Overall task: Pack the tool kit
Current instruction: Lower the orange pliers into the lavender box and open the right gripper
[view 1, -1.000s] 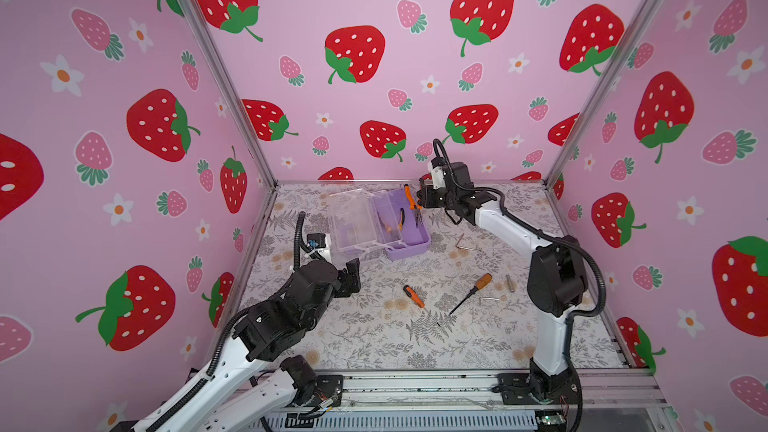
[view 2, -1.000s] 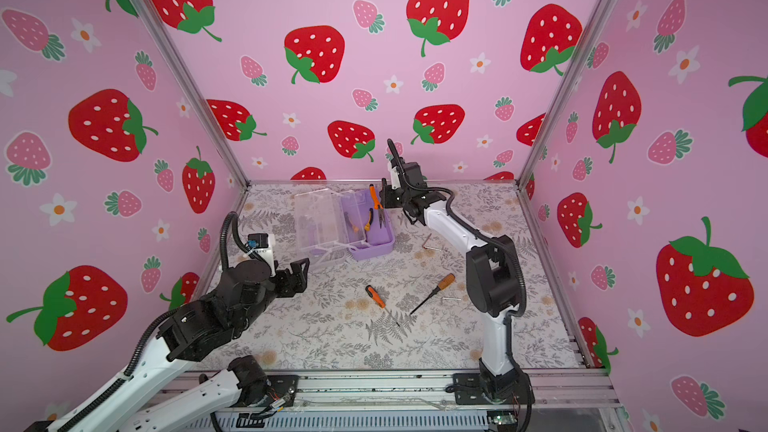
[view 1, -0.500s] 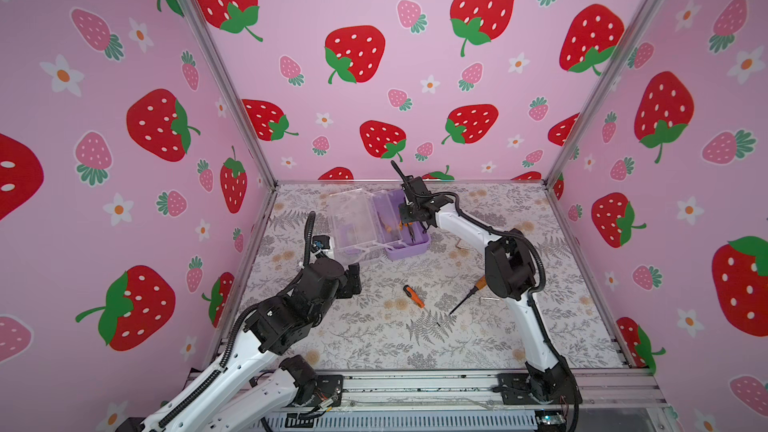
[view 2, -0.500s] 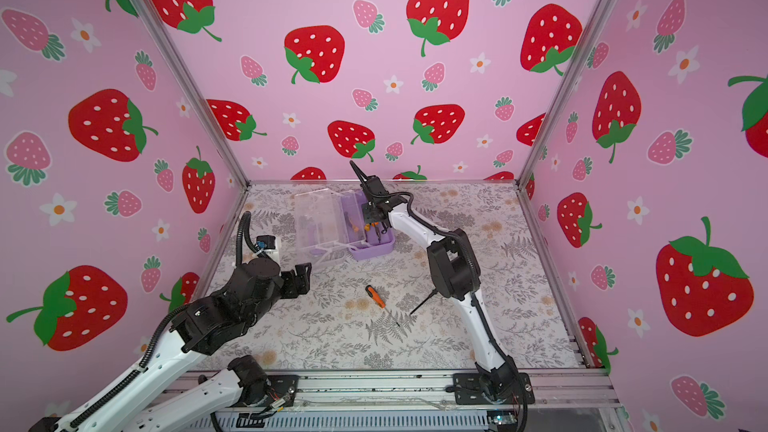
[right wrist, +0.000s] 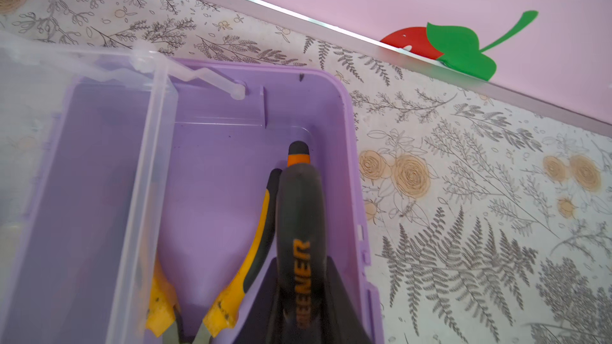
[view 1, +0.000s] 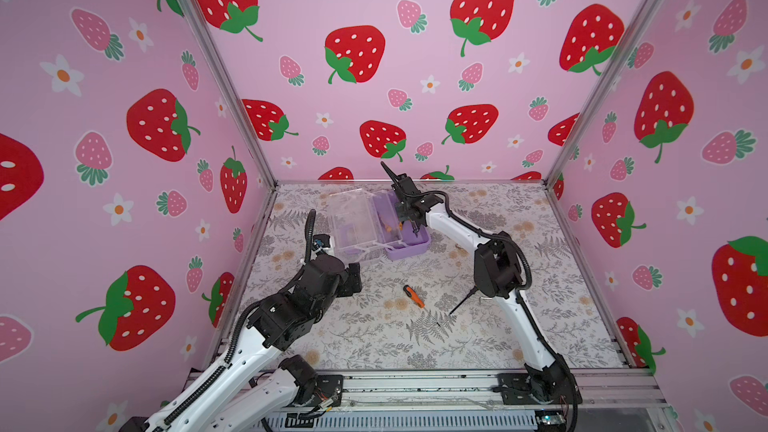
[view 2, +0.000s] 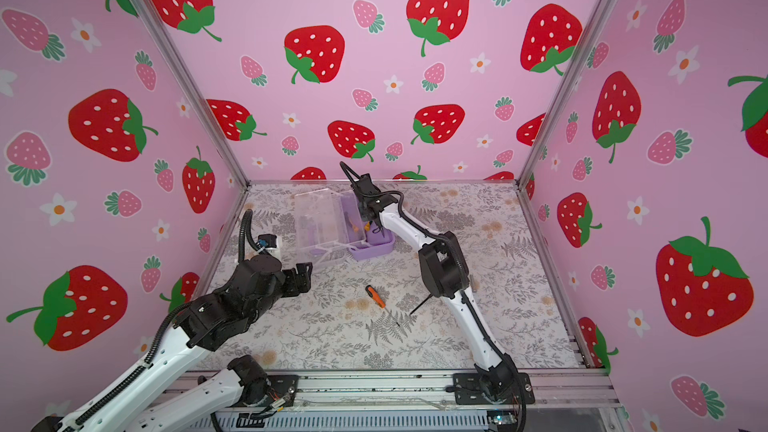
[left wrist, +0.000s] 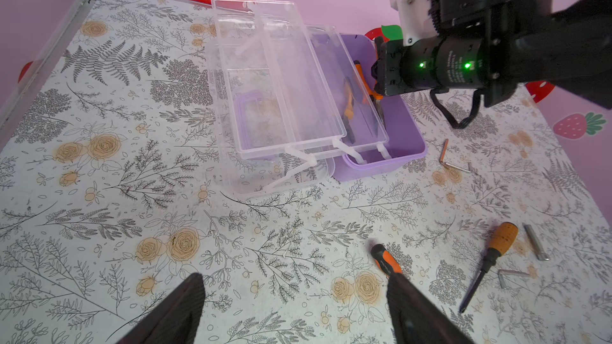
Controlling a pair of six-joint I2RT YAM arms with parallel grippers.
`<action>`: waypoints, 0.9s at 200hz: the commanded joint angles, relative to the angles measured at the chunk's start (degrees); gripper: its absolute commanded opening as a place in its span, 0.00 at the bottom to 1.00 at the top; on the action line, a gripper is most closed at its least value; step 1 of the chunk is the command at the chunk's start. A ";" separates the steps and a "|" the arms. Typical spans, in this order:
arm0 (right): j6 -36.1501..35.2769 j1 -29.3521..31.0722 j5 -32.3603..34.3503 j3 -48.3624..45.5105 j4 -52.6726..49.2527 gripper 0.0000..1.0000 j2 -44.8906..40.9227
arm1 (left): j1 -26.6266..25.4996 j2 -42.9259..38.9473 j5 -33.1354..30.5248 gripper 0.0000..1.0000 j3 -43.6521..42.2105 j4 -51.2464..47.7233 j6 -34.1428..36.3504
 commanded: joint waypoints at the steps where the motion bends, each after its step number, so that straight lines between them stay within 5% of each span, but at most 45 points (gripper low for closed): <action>1: -1.66 0.97 -3.76 6.09 -4.42 0.00 4.01 | 0.55 -0.50 -0.20 0.89 -0.34 0.08 -0.98; 61: 3.98 -0.04 -32.17 4.65 0.86 0.00 3.12 | 1.68 -1.59 0.63 0.89 -0.43 -0.88 -1.68; 124: 5.75 -2.64 -32.84 -0.83 2.51 0.00 1.99 | 2.25 -2.63 1.29 0.89 -0.94 -1.43 -2.11; 180: 5.22 -2.65 -29.66 -2.34 2.65 0.36 0.15 | 2.87 -1.70 2.71 0.89 -0.96 -0.62 -2.12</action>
